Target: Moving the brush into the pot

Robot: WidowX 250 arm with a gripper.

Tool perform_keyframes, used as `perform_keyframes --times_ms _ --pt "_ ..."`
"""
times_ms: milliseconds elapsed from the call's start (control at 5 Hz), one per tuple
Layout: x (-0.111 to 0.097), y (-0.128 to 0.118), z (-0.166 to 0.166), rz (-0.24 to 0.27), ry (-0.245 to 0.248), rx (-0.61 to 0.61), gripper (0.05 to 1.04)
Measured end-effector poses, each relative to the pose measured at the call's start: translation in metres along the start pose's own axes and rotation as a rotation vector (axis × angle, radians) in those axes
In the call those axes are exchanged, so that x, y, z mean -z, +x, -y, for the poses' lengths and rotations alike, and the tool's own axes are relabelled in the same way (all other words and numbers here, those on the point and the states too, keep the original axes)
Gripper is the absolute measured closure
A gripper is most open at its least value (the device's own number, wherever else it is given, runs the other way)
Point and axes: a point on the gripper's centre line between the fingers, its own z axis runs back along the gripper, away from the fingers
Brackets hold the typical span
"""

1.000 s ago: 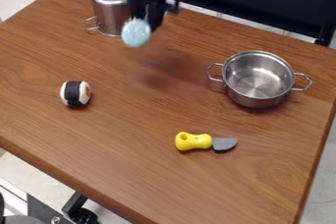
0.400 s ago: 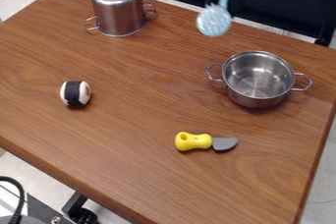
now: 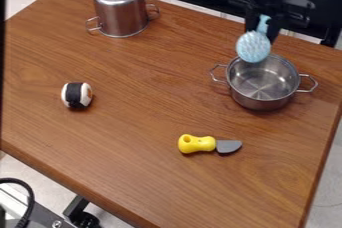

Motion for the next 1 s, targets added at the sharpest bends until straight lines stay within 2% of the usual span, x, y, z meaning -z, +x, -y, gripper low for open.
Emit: perform_keyframes --times_ms 400,600,800,1000 --pt "0.02 0.005 0.016 -0.008 0.016 0.022 0.768" --pt "0.024 0.006 0.019 0.009 0.012 0.036 0.721" --pt "0.026 0.0 0.022 -0.034 -0.015 0.068 0.439" --pt "0.027 0.0 0.021 -0.043 -0.05 0.102 0.158"
